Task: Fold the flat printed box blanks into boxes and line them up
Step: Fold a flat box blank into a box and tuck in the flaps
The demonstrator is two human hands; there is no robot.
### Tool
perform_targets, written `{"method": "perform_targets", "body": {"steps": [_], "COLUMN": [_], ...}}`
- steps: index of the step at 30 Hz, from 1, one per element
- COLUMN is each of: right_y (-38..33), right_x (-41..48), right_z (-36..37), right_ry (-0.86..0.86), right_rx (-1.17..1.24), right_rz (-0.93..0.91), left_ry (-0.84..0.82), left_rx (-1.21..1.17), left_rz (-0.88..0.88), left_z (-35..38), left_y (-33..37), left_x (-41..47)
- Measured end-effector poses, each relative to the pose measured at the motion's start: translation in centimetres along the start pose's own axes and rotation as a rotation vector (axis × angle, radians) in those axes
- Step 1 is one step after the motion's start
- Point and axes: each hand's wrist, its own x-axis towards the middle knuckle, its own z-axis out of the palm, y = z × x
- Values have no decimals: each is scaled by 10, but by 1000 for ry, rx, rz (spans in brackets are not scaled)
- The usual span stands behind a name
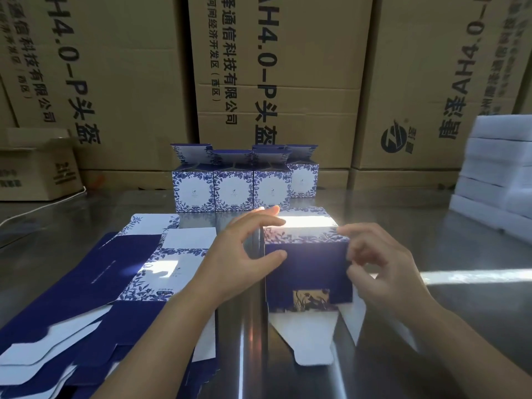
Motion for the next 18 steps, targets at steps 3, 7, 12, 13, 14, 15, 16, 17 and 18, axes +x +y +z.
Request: {"method": "perform_targets", "body": {"steps": [3,7,12,13,14,15,16,17,18], "right_y": [-9,-18,-21,-22,-23,-24,-25,-26,-26], "right_x": [-1,1,5,5,6,7,7,8,9], "right_z": [-4,1,3,3,3,2,2,1,1], "right_ry": [-24,-20,-49,-85,-127,-173,-213,-242,-257], "right_rx": [77,49,90,165,242,297,323,327,316], "right_rz": [-30,-77,142,184,219,239,245,241,232], "left_ry": [-20,-139,-176,-177,-178,-178,-178,-179,-180], "left_rx": [-80,-100,-96,-102,-104,-102,-98,-95,-90], "left_rz": [-3,-7,-15,-13,-8,-2,4,5,6], "left_z": [0,6,13,14,15,16,16,16,15], "left_y": [5,9,9,9,10,10,10,10,10], "left_x": [0,-1,1,1,1,1,1,1,1]}}
